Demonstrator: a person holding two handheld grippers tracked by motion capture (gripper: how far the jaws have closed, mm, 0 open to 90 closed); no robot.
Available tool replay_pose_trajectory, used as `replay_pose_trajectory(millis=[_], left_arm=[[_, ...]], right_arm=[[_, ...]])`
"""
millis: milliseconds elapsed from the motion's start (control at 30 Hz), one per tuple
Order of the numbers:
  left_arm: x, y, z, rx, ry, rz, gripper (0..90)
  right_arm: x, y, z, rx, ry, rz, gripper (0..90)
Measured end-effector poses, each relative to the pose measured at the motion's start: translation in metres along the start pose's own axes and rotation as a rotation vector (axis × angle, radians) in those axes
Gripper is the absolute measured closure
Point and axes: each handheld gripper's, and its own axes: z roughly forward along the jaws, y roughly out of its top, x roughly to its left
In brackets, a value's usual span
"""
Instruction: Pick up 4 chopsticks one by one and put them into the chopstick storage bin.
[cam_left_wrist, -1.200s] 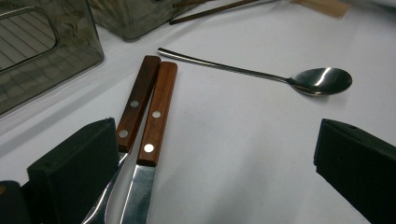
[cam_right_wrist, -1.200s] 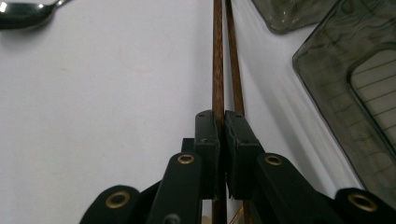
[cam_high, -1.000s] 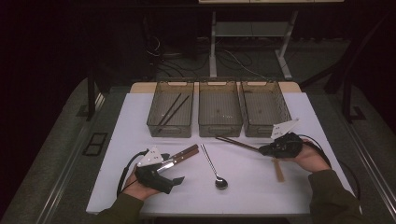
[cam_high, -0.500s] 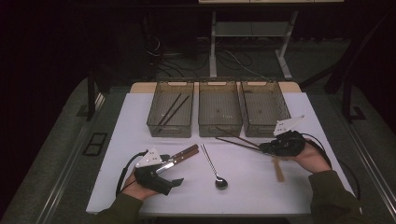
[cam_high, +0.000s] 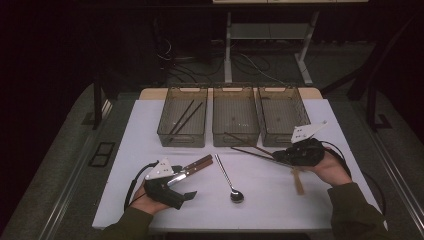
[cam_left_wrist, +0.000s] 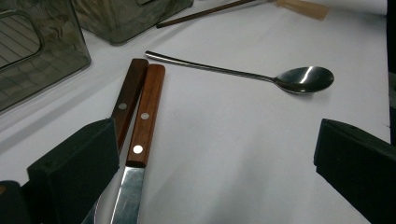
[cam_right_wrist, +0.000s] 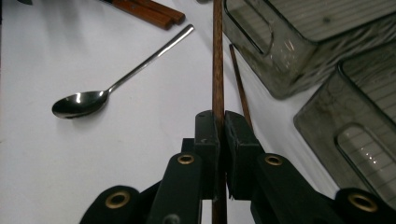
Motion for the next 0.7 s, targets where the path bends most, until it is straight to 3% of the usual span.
replay_pose_trajectory(millis=[267, 700], left_arm=[[0.0, 0.0, 0.0, -0.005, 0.003, -0.002, 0.0], [0.0, 0.0, -0.001, -0.017, 0.011, -0.005, 0.0]], right_arm=[[0.001, 0.015, 0.008, 0.013, -0.015, -0.009, 84.6], [-0.002, 0.05, 0.026, -0.03, -0.056, 0.054, 84.6]])
